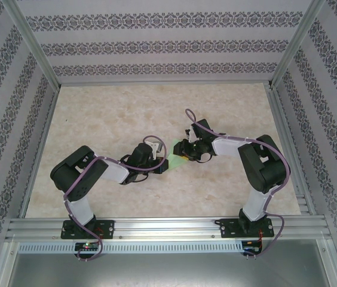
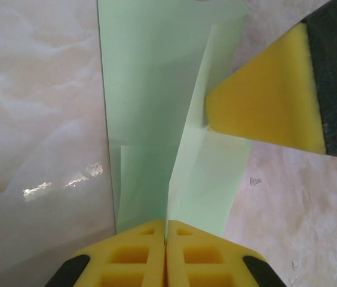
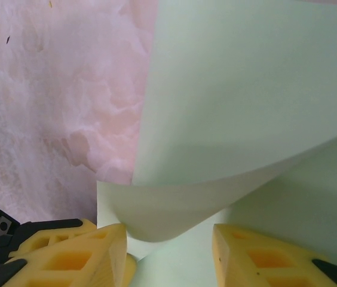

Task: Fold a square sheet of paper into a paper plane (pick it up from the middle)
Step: Fourth fold the wing at the center of the table.

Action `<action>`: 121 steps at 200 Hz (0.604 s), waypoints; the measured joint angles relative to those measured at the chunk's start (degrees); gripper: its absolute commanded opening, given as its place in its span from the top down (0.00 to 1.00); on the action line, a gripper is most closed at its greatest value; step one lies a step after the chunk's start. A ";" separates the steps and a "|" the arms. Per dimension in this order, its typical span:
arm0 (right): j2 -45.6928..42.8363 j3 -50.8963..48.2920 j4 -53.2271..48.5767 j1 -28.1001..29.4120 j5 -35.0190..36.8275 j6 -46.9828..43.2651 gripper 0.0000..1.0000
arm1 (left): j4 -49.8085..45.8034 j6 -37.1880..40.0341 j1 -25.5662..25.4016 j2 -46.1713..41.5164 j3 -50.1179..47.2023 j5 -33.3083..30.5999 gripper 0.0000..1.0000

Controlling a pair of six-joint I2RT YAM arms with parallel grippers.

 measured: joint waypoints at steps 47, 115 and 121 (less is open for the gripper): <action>0.52 0.11 -1.14 0.00 1.11 -0.02 0.58 | 0.50 -0.52 0.00 -0.07 0.00 0.50 0.78; 2.16 3.52 -5.22 0.15 2.38 -0.50 0.51 | -4.48 -0.42 0.31 -4.48 -0.02 -0.09 0.60; 2.25 3.78 -5.53 0.17 2.45 -0.48 0.50 | -5.27 -0.42 0.37 -5.31 -0.02 -0.39 0.60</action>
